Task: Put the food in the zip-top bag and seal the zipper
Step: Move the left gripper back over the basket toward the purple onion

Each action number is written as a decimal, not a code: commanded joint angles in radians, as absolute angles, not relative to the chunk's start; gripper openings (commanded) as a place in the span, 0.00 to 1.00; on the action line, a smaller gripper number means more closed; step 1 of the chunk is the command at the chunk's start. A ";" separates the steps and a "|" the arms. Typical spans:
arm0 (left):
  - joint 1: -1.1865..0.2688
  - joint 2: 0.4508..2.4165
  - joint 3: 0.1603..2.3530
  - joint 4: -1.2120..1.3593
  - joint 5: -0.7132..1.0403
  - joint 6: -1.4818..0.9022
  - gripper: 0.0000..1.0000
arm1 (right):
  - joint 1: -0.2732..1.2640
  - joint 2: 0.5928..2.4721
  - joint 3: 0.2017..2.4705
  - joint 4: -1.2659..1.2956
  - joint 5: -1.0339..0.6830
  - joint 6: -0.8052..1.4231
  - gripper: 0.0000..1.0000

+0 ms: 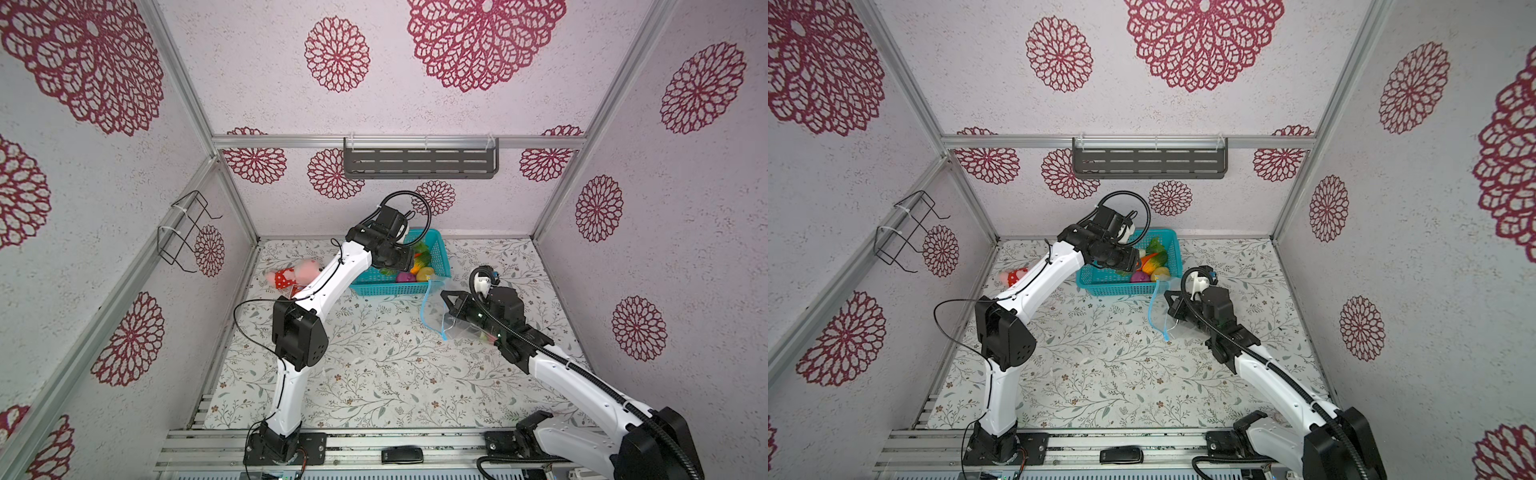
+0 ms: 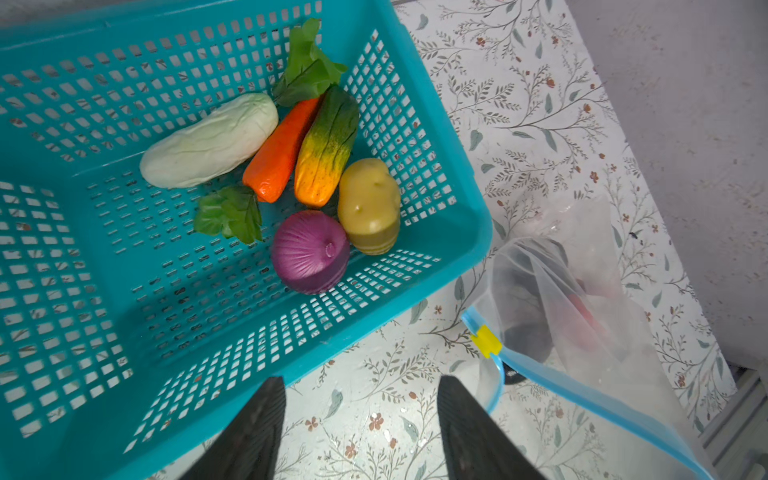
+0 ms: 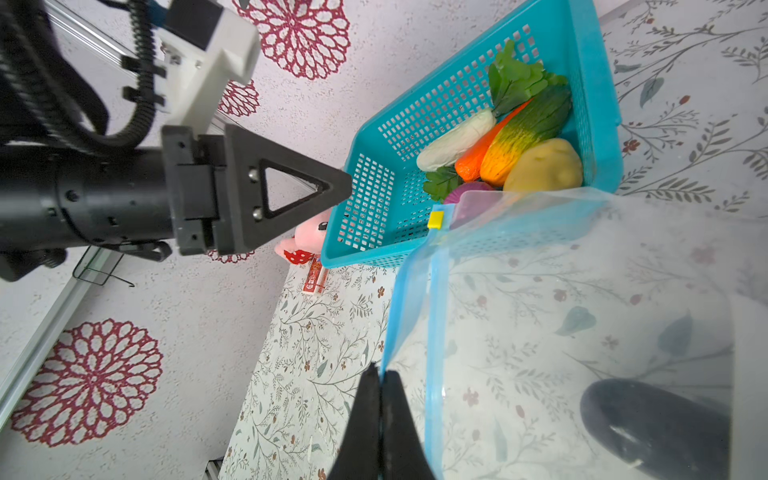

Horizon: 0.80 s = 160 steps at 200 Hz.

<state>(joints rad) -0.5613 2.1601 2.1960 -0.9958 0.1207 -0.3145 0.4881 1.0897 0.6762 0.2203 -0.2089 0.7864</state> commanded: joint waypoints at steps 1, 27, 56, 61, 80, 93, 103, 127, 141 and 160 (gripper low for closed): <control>-0.553 2.206 2.235 -1.037 0.105 -0.305 0.64 | 0.488 1.063 0.661 0.250 -0.189 0.770 0.00; -0.548 2.253 2.283 -1.047 0.104 -0.282 0.65 | 0.485 1.065 0.662 0.245 -0.187 0.765 0.00; -0.535 2.331 2.379 -1.096 0.111 -0.278 0.66 | 0.480 1.068 0.671 0.234 -0.190 0.758 0.00; -0.535 2.342 2.395 -1.103 0.115 -0.279 0.66 | 0.479 1.070 0.673 0.234 -0.190 0.756 0.00; -0.534 2.373 2.425 -1.112 0.120 -0.285 0.67 | 0.477 1.077 0.679 0.234 -0.193 0.753 0.00; -0.532 2.384 2.427 -1.109 0.122 -0.295 0.68 | 0.474 1.079 0.685 0.231 -0.196 0.753 0.00; -0.532 2.393 2.430 -1.110 0.122 -0.303 0.69 | 0.475 1.080 0.691 0.223 -0.199 0.750 0.00; -0.528 2.409 2.431 -1.124 0.115 -0.329 0.73 | 0.475 1.072 0.690 0.220 -0.193 0.747 0.00; -0.522 2.421 2.431 -1.127 0.117 -0.349 0.75 | 0.473 1.079 0.691 0.222 -0.196 0.747 0.00; -0.517 2.437 2.433 -1.129 0.124 -0.371 0.76 | 0.474 1.091 0.695 0.225 -0.208 0.747 0.00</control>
<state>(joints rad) -0.5289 2.4012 2.4096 -1.1107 0.1181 -0.3370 0.4805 1.0893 0.6598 0.2115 -0.2066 0.7765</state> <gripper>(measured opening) 0.758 0.056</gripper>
